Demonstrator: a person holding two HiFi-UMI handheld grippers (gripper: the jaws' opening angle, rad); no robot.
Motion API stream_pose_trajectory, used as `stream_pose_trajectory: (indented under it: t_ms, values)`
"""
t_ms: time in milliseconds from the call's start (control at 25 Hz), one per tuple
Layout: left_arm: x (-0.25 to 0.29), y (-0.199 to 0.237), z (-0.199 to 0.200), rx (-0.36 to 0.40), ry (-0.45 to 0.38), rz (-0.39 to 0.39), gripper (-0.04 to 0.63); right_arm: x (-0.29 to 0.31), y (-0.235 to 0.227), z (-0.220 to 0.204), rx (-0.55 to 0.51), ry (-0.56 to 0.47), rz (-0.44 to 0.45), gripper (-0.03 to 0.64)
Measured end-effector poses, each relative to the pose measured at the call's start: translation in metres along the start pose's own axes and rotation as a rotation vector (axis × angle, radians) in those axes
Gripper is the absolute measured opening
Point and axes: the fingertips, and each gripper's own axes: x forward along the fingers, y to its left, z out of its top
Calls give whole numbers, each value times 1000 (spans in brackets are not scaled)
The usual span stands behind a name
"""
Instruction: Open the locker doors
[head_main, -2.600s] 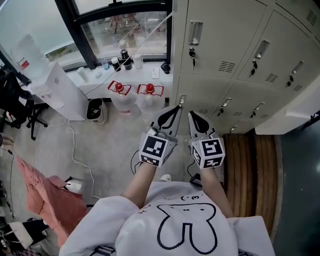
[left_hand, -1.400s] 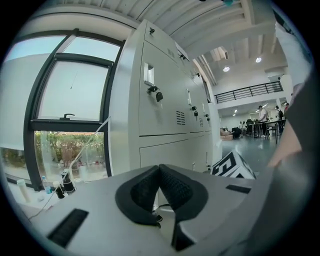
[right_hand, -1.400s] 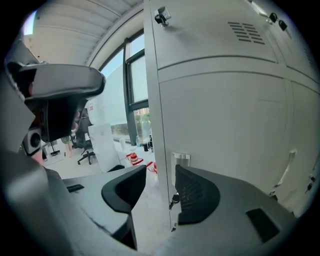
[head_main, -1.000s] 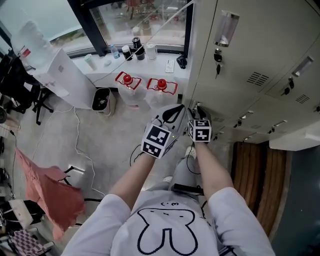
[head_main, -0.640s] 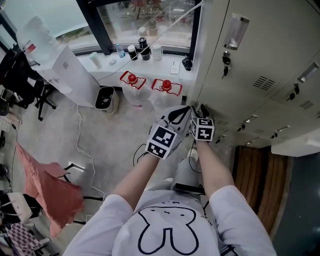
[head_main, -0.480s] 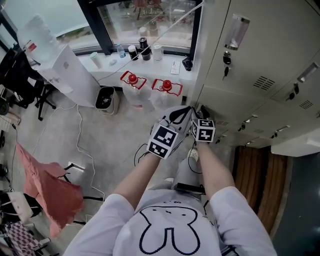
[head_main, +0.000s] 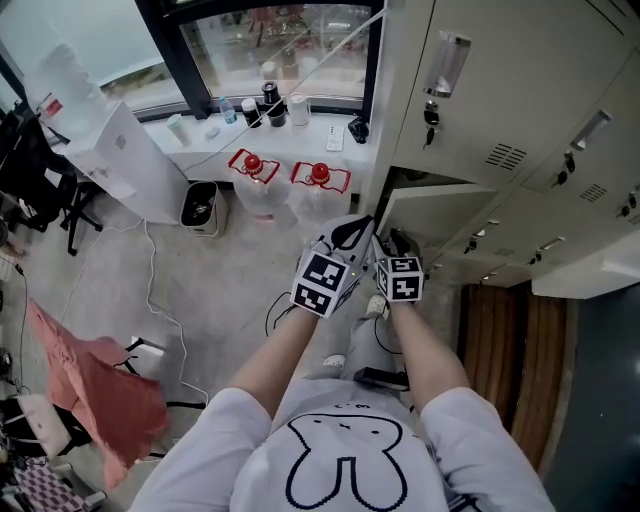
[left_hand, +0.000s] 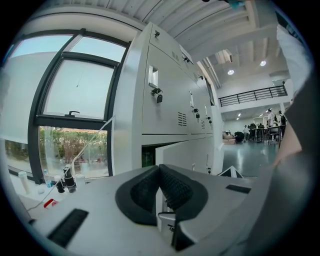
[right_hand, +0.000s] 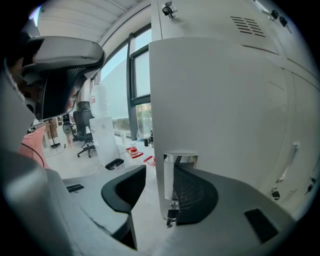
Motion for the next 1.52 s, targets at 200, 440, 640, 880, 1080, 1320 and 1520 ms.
stream_pose_trajectory:
  t_ms: [200,440,640,880,1080,1320,1520]
  values:
    - [-2,-10,-9,-13,22,-11,3,-24,6,-13,-13,30,7,161]
    - [5,-28,-13,-35,29,-41,3,-55,-1,-27,-26,75,5,132]
    - [12,-46,-17,-42,44,-72,3,-87,-7,-43,-65,104,47,133]
    - [19,-72,-20,-34,59,-138,3,-123,-18,-58,-97,118,49,135]
    - [26,-97,-26,-53,81,-201,3,-153,-32,-71,-74,134,-6,129]
    - [37,-119,-30,-72,113,-246,3,-193,-64,-90,-35,181,-78,124]
    - [48,-135,-21,-84,113,-257,3,-221,-89,-102,-6,221,-108,94]
